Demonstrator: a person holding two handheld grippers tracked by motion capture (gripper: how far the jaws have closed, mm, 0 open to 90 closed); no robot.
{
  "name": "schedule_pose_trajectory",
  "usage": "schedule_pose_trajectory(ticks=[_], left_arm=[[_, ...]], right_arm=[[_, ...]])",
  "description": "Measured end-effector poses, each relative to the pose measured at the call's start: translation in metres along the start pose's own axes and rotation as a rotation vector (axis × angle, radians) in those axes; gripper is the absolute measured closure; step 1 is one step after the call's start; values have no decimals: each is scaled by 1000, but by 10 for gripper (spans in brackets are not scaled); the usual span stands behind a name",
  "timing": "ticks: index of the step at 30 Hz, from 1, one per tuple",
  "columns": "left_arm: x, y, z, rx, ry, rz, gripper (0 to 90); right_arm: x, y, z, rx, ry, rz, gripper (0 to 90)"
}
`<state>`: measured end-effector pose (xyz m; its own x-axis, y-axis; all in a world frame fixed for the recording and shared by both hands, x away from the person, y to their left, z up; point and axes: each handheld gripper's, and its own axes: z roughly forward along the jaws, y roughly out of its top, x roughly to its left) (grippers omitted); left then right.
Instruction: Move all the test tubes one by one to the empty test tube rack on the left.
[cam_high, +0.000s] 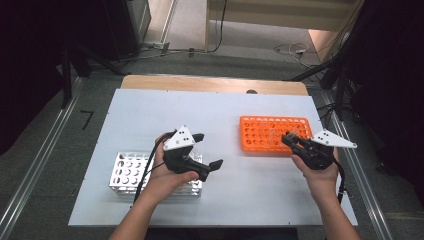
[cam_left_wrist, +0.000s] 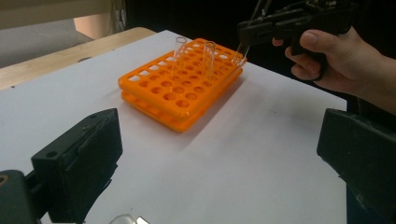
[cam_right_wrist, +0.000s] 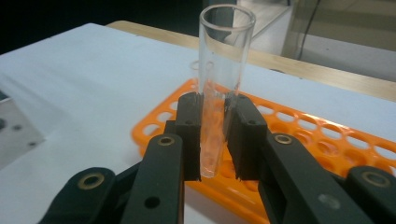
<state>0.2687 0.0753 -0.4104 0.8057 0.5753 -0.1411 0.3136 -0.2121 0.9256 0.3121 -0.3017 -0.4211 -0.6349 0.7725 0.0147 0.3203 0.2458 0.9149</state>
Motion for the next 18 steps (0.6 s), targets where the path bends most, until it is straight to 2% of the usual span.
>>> schedule_pose_trajectory(ticks=[6,12,18], left_arm=[[-5,-1,7,-1,-10,0,21],[-13,-1,16,5,-33,5,45],[-23,1,24,12,-43,29,106]], right_arm=[[29,5,3,19,83,-37,740],[57,5,14,55,154,-85,741],[76,4,25,77,207,-121,741]])
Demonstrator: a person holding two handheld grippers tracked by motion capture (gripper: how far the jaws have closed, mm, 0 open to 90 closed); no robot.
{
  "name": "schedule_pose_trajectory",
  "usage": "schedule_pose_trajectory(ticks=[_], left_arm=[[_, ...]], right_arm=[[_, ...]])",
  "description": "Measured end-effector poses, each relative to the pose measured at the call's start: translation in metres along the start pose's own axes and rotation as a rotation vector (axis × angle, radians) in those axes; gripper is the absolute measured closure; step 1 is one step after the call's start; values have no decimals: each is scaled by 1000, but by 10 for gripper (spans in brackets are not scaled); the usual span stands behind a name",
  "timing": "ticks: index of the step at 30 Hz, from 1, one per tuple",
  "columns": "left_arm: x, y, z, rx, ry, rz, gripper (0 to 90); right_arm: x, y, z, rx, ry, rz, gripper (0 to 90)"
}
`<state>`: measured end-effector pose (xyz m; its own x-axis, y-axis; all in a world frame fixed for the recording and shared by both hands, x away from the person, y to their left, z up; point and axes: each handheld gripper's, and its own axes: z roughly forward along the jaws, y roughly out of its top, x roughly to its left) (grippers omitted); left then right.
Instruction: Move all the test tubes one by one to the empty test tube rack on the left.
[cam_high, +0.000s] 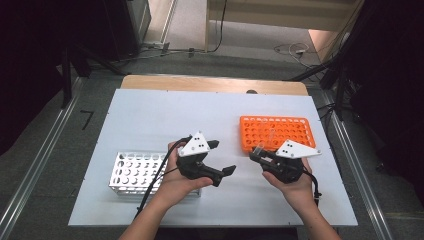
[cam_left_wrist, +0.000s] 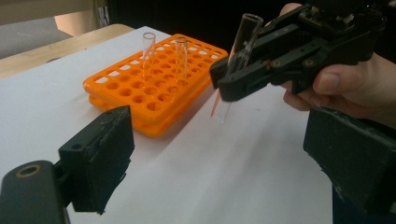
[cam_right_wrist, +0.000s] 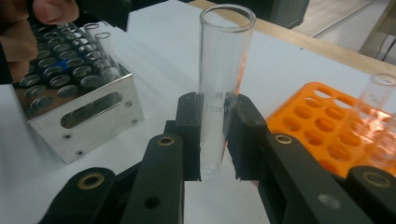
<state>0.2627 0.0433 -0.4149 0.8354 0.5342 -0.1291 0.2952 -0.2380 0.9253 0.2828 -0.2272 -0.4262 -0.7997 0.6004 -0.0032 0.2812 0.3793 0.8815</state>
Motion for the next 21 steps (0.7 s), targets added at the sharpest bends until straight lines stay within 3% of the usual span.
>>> schedule_pose_trajectory(ticks=[7,15,21], left_arm=[[-9,4,9,-6,-15,8,200],[-12,4,16,-19,-15,-5,433],[-15,3,21,-22,-5,8,566]], right_arm=[[14,-1,11,26,30,-32,740],[26,-1,18,38,60,-65,741],[33,0,22,48,72,-89,741]])
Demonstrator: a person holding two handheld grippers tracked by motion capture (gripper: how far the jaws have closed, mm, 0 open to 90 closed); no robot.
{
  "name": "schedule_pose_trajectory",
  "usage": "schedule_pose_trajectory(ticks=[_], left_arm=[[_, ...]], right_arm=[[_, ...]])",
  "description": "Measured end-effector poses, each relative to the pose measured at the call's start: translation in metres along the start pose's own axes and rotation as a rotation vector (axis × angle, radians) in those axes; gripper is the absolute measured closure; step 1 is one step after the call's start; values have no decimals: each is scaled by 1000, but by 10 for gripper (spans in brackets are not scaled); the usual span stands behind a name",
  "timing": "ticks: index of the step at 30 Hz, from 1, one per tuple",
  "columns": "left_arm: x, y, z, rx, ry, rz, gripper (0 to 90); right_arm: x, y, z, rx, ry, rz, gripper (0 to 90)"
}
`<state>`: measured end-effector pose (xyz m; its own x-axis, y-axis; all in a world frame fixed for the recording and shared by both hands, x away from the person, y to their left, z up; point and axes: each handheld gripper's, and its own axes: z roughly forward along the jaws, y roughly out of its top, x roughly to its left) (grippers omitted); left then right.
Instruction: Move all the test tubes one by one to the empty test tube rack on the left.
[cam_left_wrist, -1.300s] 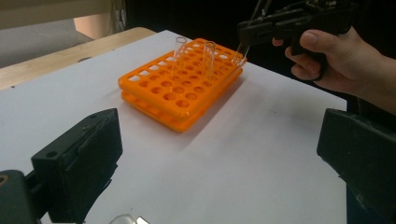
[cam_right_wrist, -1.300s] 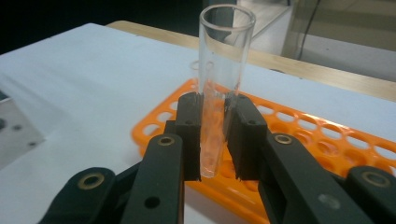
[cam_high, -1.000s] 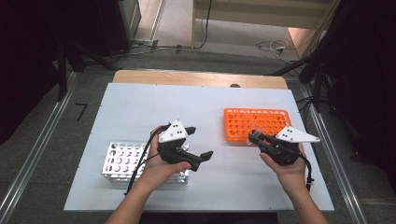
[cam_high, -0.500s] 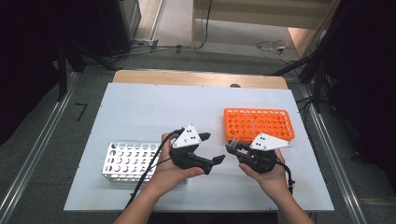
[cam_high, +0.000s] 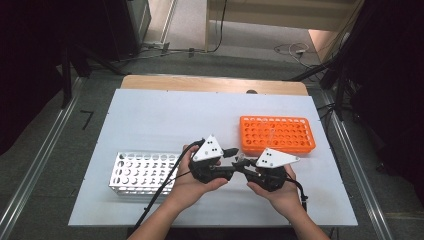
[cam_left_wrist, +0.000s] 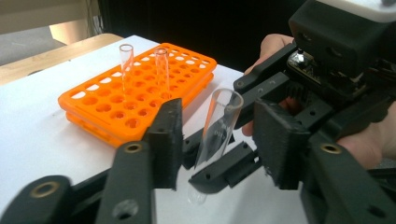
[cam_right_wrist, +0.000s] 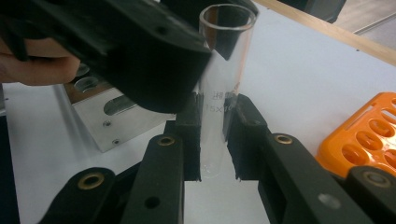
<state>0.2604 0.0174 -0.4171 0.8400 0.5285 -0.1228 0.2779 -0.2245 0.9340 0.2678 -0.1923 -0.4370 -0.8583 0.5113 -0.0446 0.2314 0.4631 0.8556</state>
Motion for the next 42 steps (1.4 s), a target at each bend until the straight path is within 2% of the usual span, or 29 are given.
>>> schedule_pose_trajectory(ticks=[3,12,21,27,32,36,40,42], left_arm=[[0,-1,2,3,9,-3,631],[-2,-1,5,2,6,5,713],[-3,-1,3,2,29,28,752],[-2,0,-1,-6,22,30,759],[1,2,-8,-22,35,27,759],[3,4,-16,-30,42,26,760],[5,5,-25,-40,52,22,760],[6,5,-30,-46,61,19,760]], right_arm=[[1,0,1,3,2,-6,740],[2,0,1,4,4,-13,741],[2,0,1,7,5,-11,741],[2,0,0,-6,18,-9,729],[1,0,-1,-21,51,-9,577],[-3,0,-4,-54,72,-1,456],[-8,-2,-9,-73,69,31,338],[-11,-2,-12,-86,63,28,294]])
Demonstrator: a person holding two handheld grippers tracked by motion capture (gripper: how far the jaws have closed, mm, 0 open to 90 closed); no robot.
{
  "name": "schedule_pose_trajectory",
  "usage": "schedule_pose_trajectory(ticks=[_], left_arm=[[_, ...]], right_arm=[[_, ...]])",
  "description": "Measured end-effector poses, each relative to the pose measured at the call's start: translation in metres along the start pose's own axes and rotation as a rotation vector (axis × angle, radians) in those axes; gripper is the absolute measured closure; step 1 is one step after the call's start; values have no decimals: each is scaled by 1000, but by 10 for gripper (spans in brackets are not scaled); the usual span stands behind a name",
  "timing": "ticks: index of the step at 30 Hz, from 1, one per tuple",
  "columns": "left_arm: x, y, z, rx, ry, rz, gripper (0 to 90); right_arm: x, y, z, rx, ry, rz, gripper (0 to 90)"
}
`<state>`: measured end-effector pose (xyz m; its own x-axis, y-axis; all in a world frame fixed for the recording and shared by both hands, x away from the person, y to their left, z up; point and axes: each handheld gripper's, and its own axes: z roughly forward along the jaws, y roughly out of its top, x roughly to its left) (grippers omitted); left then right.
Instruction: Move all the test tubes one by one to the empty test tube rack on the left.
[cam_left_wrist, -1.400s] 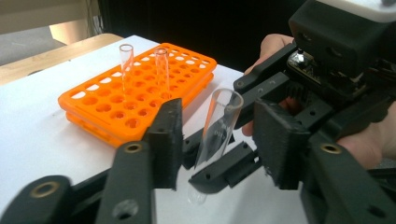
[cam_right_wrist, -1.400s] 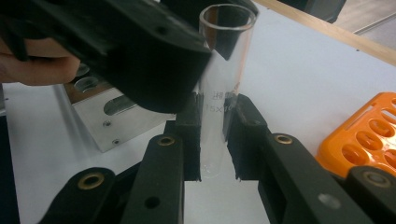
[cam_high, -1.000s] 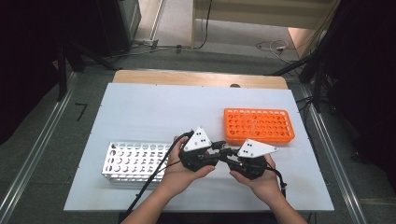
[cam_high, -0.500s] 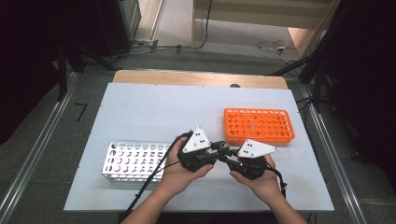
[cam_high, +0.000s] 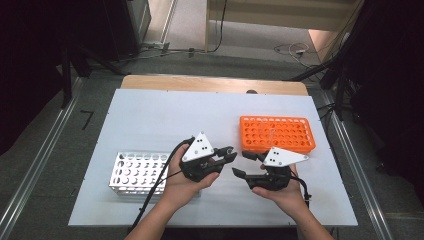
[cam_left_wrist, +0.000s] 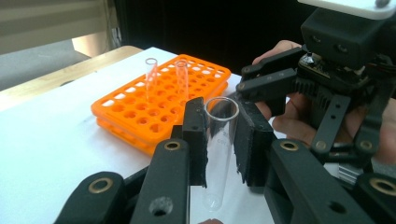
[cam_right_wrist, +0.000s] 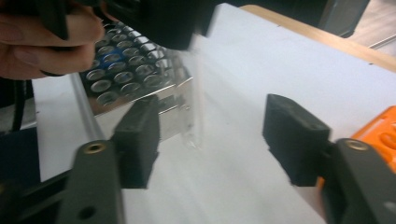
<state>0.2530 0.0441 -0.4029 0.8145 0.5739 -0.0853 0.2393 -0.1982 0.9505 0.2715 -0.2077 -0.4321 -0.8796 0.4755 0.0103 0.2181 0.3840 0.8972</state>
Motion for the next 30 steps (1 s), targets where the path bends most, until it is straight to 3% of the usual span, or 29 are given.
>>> schedule_pose_trajectory(ticks=[4,17,30], left_arm=[[5,0,-11,-11,19,-12,760],[20,-1,-46,-36,84,-30,760],[40,-4,-79,-60,155,-50,761]], right_arm=[[-7,-1,-6,-11,-1,10,190],[-34,-14,-21,-23,-47,55,4],[-50,-22,-32,-34,-85,72,0]])
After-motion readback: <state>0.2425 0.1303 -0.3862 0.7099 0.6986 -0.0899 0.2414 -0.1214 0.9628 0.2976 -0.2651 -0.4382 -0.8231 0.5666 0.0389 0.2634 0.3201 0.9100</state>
